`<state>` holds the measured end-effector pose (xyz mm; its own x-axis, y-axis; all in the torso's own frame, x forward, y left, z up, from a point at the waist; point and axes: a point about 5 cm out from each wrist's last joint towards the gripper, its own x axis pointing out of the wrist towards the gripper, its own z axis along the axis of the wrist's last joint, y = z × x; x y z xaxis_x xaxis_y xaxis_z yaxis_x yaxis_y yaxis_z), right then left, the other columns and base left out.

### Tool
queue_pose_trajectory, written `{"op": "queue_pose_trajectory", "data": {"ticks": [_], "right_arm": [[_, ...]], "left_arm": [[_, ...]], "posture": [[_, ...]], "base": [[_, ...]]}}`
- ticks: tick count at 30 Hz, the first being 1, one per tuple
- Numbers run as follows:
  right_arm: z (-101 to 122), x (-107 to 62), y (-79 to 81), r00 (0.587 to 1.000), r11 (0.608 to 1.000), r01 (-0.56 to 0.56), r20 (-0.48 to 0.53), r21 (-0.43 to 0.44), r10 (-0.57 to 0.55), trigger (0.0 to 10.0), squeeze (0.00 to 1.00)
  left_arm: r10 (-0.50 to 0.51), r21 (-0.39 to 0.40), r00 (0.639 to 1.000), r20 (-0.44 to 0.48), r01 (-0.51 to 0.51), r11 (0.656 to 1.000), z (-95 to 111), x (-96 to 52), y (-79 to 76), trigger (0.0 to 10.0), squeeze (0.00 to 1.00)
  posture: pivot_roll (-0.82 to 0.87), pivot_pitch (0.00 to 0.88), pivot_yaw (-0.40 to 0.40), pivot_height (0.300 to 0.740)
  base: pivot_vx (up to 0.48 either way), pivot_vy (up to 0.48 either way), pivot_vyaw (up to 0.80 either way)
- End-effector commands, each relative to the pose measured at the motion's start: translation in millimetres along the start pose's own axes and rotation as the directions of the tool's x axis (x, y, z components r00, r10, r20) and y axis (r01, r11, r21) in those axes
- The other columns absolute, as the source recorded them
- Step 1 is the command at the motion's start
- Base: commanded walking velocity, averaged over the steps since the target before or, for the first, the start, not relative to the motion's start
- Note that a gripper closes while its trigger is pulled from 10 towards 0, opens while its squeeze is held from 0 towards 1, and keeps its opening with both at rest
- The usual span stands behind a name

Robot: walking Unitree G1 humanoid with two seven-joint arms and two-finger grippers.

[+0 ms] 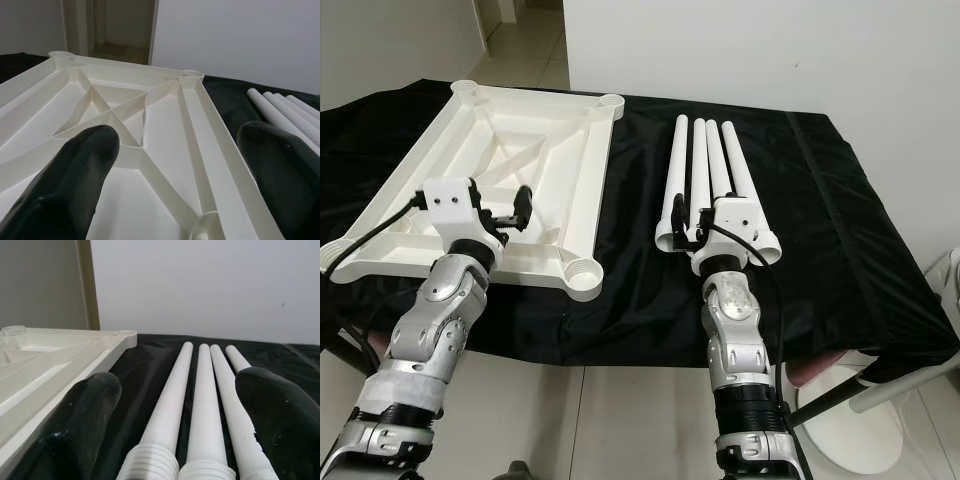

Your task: Building children table

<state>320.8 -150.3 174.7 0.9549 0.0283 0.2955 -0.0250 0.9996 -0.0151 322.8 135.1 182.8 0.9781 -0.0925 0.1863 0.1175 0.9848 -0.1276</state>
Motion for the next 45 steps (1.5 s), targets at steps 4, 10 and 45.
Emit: {"op": "queue_pose_trajectory", "data": {"ticks": [4, 10, 45], "right_arm": [[0.8, -0.3, -0.6, 0.999, 1.0, 0.019, 0.026, -0.024, -0.019, 10.0, 0.0], [-0.5, 0.0, 2.2, 0.999, 0.999, 0.003, 0.032, -0.04, -0.002, 10.0, 0.0], [3.2, 15.3, 9.2, 0.997, 0.994, -0.05, 0.061, -0.095, 0.056, 10.0, 0.0]], "left_arm": [[-0.053, 0.047, 0.998, -0.022, 0.054, 0.997, -6.4, -6.1, -5.2, 10.0, 0.0], [-0.049, 0.059, 0.998, -0.036, 0.051, 0.997, -15.6, -8.7, -4.5, 10.0, 0.0], [0.043, 0.084, 0.999, 0.031, -0.045, 0.995, -5.1, -12.8, 15.1, 10.0, 0.0]], "posture": [[0.11, 0.0, -0.018, 0.74], [0.12, 0.0, -0.022, 0.74], [0.16, 0.0, -0.078, 0.74]], "base": [[0.0, 0.0, 0.0], [0.0, 0.0, 0.0], [0.214, 0.0, 0.0]]}}
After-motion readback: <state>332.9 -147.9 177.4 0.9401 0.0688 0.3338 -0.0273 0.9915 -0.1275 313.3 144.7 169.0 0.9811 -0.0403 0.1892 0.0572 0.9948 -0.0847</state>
